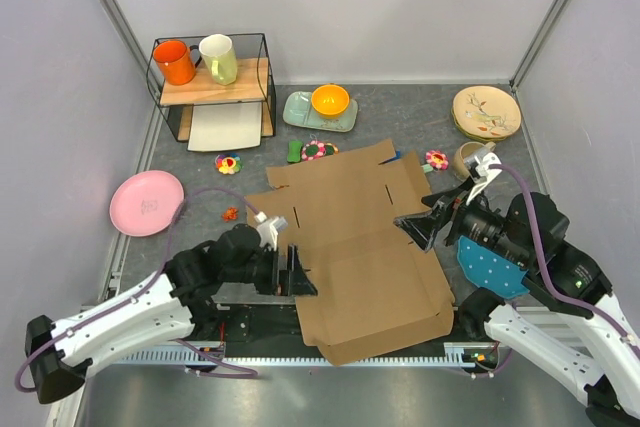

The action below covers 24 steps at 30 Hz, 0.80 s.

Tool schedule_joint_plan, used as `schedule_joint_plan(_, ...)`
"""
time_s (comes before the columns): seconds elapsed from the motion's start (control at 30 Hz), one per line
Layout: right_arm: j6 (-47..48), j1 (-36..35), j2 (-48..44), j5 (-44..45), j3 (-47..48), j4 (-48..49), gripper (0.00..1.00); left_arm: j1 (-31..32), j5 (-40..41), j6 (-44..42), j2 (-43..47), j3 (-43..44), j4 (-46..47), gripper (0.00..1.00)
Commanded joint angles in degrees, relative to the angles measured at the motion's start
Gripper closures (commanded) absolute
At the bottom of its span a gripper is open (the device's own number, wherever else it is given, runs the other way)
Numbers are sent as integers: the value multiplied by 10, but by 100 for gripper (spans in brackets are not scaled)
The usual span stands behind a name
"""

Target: Fold the paper box

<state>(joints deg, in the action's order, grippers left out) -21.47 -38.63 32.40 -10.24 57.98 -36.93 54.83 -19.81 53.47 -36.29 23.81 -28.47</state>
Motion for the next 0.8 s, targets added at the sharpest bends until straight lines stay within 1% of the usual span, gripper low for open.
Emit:
schedule_joint_plan(0.0, 17, 0, 2, 13, -6, 15, 2, 0, 165, -29, 16, 122, -104, 0)
schedule_joint_plan(0.03, 18, 0, 2, 16, -9, 19, 2, 0, 213, -20, 19, 135, -125, 0)
schedule_joint_plan(0.07, 15, 0, 2, 21, -18, 24, 2, 0, 306, 10, 24, 144, -144, 1)
schedule_joint_plan(0.13, 10, 0, 2, 34, -36, 43, 2, 0, 395, 59, 35, 148, -184, 0)
schedule_joint_plan(0.17, 4, 0, 2, 37, -41, 51, 2, 0, 466, 117, 49, 142, -192, 0)
schedule_joint_plan(0.23, -1, -1, 10, 31, -53, 69, 2, 0, 517, 179, 61, 119, -198, 0)
schedule_joint_plan(0.27, -2, 0, 13, 29, -54, 71, 2, 0, 555, 197, 68, 111, -200, 0)
schedule_joint_plan(0.37, -1, -1, 29, 21, -56, 80, 2, -3, 597, 245, 64, 81, -207, 0)
schedule_joint_plan(0.47, 6, 0, 41, 21, -59, 89, 2, -16, 599, 226, 49, 54, -175, 0)
schedule_joint_plan(0.5, 6, -1, 47, 20, -61, 98, 2, -30, 595, 215, 45, 37, -160, 1)
schedule_joint_plan(0.53, 4, 0, 49, 17, -66, 104, 2, -40, 586, 181, 46, 27, -138, 0)
schedule_joint_plan(0.57, 2, 0, 53, 8, -69, 110, 2, -53, 556, 159, 47, 17, -86, 0)
schedule_joint_plan(0.63, -3, 0, 64, -1, -73, 124, 2, -113, 516, 123, 43, -14, -40, 0)
schedule_joint_plan(0.67, -4, 0, 71, -7, -74, 128, 2, -139, 463, 108, 40, -32, 6, 0)
schedule_joint_plan(0.7, -5, 0, 73, -9, -74, 134, 2, -193, 436, 96, 36, -39, 24, 0)
schedule_joint_plan(0.73, -6, 0, 76, -11, -74, 136, 2, -218, 411, 77, 21, -46, 41, 0)
schedule_joint_plan(0.77, -6, 0, 80, -13, -73, 139, 2, -257, 372, 67, 13, -54, 81, 0)
